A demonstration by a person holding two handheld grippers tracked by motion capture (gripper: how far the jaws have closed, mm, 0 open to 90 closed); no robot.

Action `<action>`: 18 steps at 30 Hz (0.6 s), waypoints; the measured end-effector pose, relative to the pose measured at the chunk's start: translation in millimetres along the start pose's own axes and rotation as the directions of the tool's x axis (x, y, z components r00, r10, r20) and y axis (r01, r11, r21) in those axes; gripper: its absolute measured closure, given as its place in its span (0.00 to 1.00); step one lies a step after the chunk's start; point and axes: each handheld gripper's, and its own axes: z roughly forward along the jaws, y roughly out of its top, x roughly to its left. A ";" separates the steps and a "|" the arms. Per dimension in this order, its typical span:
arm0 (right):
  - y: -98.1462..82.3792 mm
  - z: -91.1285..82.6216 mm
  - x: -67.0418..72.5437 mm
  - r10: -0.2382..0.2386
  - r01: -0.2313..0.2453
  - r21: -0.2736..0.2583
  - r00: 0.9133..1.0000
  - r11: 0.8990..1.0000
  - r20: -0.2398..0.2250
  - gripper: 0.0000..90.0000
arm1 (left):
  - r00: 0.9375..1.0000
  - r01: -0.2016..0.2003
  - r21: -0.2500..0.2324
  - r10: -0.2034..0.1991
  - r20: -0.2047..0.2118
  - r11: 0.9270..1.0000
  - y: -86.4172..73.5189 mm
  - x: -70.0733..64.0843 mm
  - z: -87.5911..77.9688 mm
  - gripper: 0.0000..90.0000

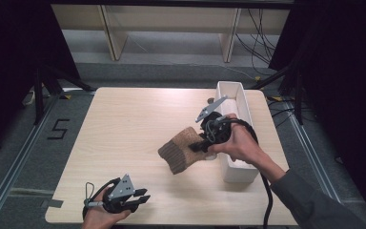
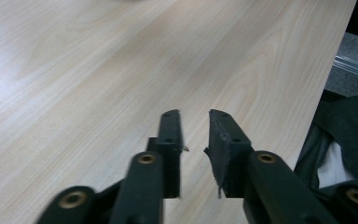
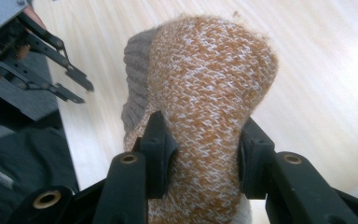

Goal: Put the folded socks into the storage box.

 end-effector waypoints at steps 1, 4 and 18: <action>1.4 -5.4 -2.3 0.001 -0.001 0.005 1.000 1.000 0.013 0.69 | 1.000 -0.011 0.017 0.011 0.000 1.000 -0.2 1.9 -0.7 0.73; 5.3 -21.6 -10.9 -0.011 0.011 0.003 0.999 1.000 0.042 0.69 | 1.000 0.010 0.034 -0.009 -0.012 0.999 -1.1 3.7 -0.5 0.62; 8.1 -92.2 -66.1 0.002 -0.011 0.033 0.963 0.999 0.271 0.69 | 0.999 0.032 0.083 -0.031 -0.021 0.996 -5.1 5.4 2.8 0.42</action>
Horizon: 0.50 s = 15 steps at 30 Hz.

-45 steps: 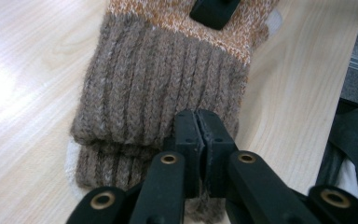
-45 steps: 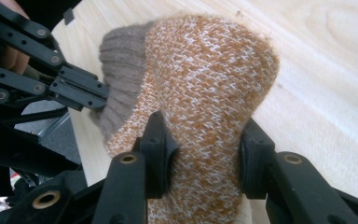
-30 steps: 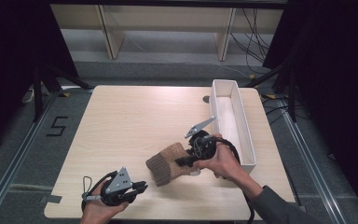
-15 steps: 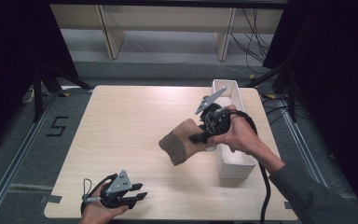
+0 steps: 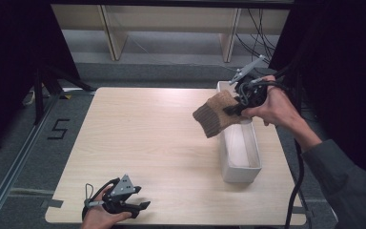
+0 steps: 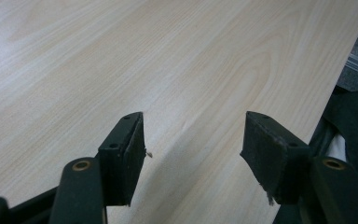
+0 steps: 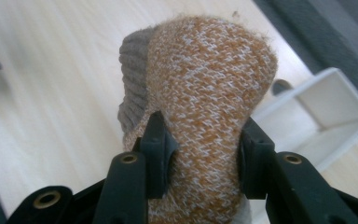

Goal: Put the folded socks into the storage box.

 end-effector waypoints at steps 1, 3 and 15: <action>0.0 0.0 0.0 0.000 0.000 0.000 1.000 1.000 0.000 0.69 | 1.000 -0.001 0.002 0.001 0.006 1.000 -0.1 0.1 -0.1 0.42; -1.9 -5.6 -10.3 -0.011 0.011 0.000 0.999 1.000 0.031 0.69 | 1.000 0.004 0.000 -0.004 0.005 1.000 -0.3 0.2 0.3 0.42; -12.0 -11.9 -54.6 -0.093 0.077 0.105 0.983 0.991 0.160 0.69 | 1.000 0.011 0.026 -0.012 0.012 1.000 -1.5 -0.2 4.1 0.42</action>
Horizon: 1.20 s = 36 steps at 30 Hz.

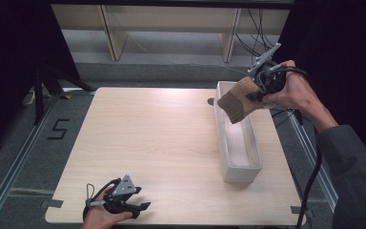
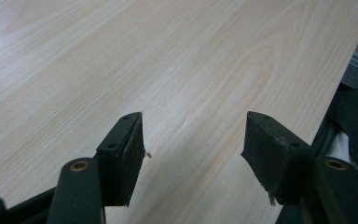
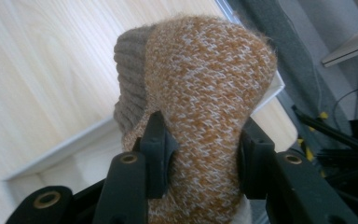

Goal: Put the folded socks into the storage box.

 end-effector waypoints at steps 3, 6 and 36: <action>-0.8 9.0 -4.8 -0.042 0.041 0.017 0.999 0.999 0.028 0.68 | 1.000 -0.008 0.002 0.008 0.004 1.000 0.0 0.1 0.4 0.42; 0.3 17.8 -7.8 -0.062 0.060 0.039 0.997 0.997 0.055 0.68 | 1.000 -0.005 0.001 0.005 0.003 1.000 -0.2 0.2 1.3 0.42; -38.1 71.2 34.0 -0.459 0.440 0.147 0.878 0.886 0.136 0.68 | 1.000 -0.008 0.047 0.007 0.012 0.999 -3.1 -0.8 11.1 0.42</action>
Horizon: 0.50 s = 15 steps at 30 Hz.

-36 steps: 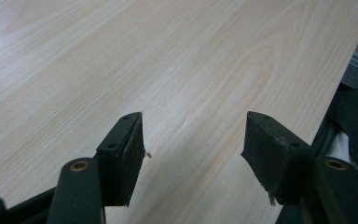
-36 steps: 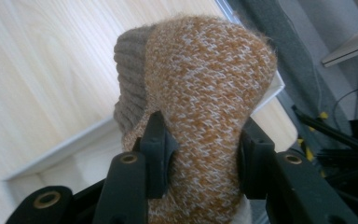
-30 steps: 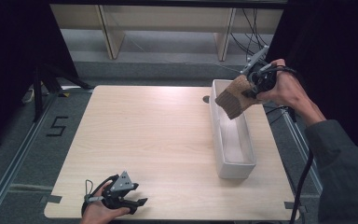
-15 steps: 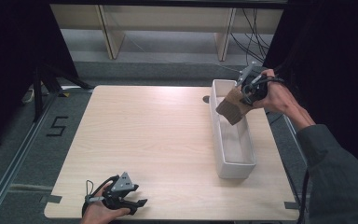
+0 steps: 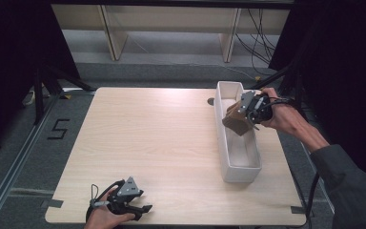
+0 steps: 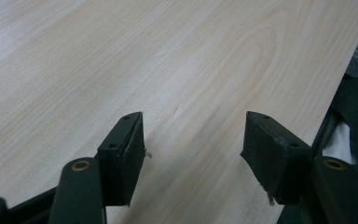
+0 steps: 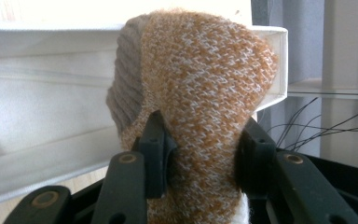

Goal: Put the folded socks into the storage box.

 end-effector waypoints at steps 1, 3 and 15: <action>-0.8 -0.3 0.5 -0.011 0.011 0.001 1.000 1.000 0.005 0.68 | 1.000 -0.003 0.002 0.003 0.002 1.000 -0.1 0.0 -0.1 0.42; -2.0 -1.2 4.3 -0.014 0.014 -0.002 1.000 1.000 0.004 0.68 | 1.000 -0.001 0.004 0.001 0.007 1.000 -0.3 -0.3 0.2 0.42; 6.1 3.8 41.7 -0.119 0.119 0.019 0.993 0.993 -0.012 0.68 | 1.000 -0.011 0.014 0.010 0.008 1.000 0.2 -1.4 2.8 0.42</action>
